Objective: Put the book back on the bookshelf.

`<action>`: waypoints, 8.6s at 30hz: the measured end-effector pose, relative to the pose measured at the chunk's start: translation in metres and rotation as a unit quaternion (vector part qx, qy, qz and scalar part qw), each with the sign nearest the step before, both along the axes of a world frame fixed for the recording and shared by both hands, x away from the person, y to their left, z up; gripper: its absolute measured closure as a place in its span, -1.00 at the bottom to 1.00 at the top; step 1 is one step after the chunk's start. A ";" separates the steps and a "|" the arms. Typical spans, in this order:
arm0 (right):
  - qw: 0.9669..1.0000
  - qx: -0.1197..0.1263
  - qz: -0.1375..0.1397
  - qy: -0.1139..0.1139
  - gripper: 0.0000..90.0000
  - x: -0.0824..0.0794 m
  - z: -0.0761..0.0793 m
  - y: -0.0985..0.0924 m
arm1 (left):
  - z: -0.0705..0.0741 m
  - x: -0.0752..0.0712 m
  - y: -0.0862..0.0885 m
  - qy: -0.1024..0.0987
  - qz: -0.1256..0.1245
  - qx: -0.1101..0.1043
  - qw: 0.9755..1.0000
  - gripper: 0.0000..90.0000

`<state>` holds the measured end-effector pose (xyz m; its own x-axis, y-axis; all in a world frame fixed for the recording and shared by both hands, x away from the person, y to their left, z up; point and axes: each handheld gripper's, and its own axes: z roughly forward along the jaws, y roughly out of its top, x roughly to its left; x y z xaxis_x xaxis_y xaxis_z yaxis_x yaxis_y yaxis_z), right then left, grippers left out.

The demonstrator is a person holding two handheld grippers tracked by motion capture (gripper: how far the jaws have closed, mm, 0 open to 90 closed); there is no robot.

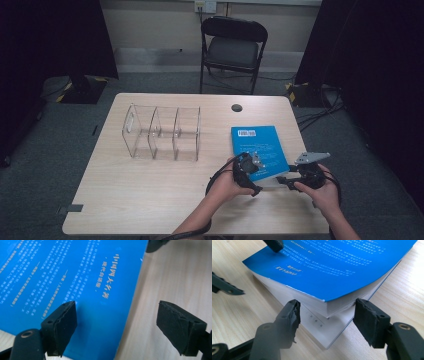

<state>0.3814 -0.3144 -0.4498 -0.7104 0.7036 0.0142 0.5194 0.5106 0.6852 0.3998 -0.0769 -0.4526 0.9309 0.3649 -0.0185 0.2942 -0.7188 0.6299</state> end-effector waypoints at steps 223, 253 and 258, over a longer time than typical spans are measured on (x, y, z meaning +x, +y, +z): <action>0.998 0.030 0.020 -0.043 -0.69 -0.012 -0.049 0.003 | 0.112 0.006 -0.004 -0.036 0.046 0.080 0.995 0.66; 0.992 0.049 0.014 -0.119 -0.68 0.004 -0.022 0.012 | 0.120 -0.011 0.013 -0.032 0.022 0.096 0.995 0.65; 0.991 0.042 0.030 -0.121 -0.68 0.005 -0.018 0.014 | 0.120 -0.013 0.013 -0.031 0.020 0.099 0.994 0.65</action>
<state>0.3867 -0.3008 -0.4681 -0.7402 0.6642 -0.1051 0.3058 0.4717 0.8271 0.3872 -0.0642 -0.3327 0.9127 0.3924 0.1139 0.2907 -0.8194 0.4940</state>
